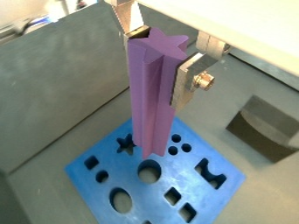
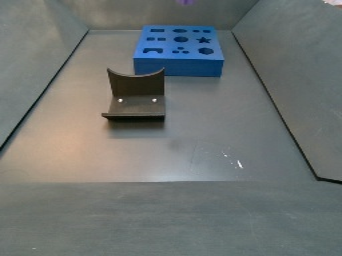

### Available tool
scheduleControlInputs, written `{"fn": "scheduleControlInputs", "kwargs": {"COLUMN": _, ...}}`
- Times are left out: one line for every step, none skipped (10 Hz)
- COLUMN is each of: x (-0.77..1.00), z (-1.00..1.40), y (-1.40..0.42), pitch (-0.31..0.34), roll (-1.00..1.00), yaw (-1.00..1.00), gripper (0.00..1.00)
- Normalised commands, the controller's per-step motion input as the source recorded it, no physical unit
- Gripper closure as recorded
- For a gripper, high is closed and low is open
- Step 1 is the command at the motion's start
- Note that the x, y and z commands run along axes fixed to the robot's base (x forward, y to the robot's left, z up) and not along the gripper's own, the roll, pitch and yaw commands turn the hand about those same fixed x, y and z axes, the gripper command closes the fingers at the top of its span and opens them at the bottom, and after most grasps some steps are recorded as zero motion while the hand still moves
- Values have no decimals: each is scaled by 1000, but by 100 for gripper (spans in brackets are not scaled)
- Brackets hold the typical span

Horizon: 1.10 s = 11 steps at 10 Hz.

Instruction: Insert the star object.

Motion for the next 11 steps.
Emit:
{"fn": "scheduleControlInputs", "kwargs": {"x": 0, "z": -883, "y": 0, "pitch": -13, "roll": 13, "yaw": -1000, "gripper": 100}}
{"fn": "scheduleControlInputs", "kwargs": {"x": 0, "z": -743, "y": 0, "pitch": 0, "roll": 0, "yaw": -1000, "gripper": 100}}
{"fn": "scheduleControlInputs", "kwargs": {"x": 0, "z": -631, "y": 0, "pitch": 0, "roll": 4, "yaw": -1000, "gripper": 100}}
{"fn": "scheduleControlInputs", "kwargs": {"x": -6, "z": -283, "y": 0, "pitch": 26, "roll": 41, "yaw": -1000, "gripper": 100}}
{"fn": "scheduleControlInputs", "kwargs": {"x": -126, "z": -114, "y": -71, "pitch": 76, "roll": 80, "yaw": -794, "gripper": 100}}
{"fn": "scheduleControlInputs", "kwargs": {"x": -274, "z": -266, "y": -100, "pitch": 0, "roll": 136, "yaw": -471, "gripper": 100}}
{"fn": "scheduleControlInputs", "kwargs": {"x": -340, "z": -329, "y": -97, "pitch": -26, "roll": 269, "yaw": -391, "gripper": 100}}
{"fn": "scheduleControlInputs", "kwargs": {"x": -400, "z": -363, "y": -89, "pitch": -34, "roll": 281, "yaw": -94, "gripper": 100}}
{"fn": "scheduleControlInputs", "kwargs": {"x": -357, "z": -357, "y": -49, "pitch": -29, "roll": 293, "yaw": -69, "gripper": 100}}
{"fn": "scheduleControlInputs", "kwargs": {"x": -280, "z": -460, "y": -37, "pitch": -39, "roll": 277, "yaw": 0, "gripper": 100}}
{"fn": "scheduleControlInputs", "kwargs": {"x": -283, "z": -480, "y": -31, "pitch": -66, "roll": 261, "yaw": 0, "gripper": 100}}
